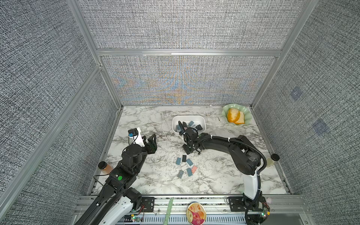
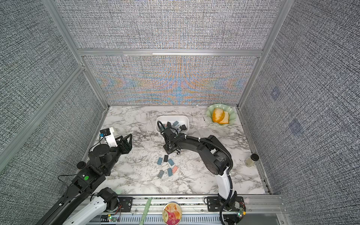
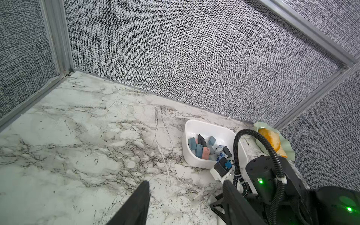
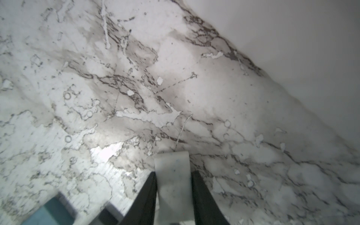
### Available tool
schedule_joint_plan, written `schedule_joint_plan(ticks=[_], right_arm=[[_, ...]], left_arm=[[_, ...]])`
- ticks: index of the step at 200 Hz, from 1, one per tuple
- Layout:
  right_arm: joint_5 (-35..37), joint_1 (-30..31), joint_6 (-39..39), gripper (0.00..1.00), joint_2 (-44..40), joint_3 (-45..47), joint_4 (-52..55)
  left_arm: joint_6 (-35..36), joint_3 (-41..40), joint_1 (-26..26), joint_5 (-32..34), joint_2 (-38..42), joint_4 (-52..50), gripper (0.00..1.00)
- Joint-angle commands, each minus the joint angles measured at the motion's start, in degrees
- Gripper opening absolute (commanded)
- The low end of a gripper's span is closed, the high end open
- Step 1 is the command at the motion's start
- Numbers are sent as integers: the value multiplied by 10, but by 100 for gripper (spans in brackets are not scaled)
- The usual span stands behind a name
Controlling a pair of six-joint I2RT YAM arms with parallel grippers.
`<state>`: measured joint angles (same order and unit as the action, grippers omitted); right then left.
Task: Put the eraser in the storage box
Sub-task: Pick up the eraser from the center of the board.
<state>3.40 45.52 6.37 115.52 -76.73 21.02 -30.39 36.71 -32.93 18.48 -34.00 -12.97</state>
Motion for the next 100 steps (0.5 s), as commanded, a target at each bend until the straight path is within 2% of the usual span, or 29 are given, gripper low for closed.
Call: schedule_joint_plan(ticks=[1, 100], right_arm=[[15, 1, 4, 30, -3, 2, 30], [34, -6, -1, 29, -31, -39, 59]], left_arm=[[3, -2, 0, 5, 0, 2, 61], [1, -5, 0, 4, 7, 1, 62]])
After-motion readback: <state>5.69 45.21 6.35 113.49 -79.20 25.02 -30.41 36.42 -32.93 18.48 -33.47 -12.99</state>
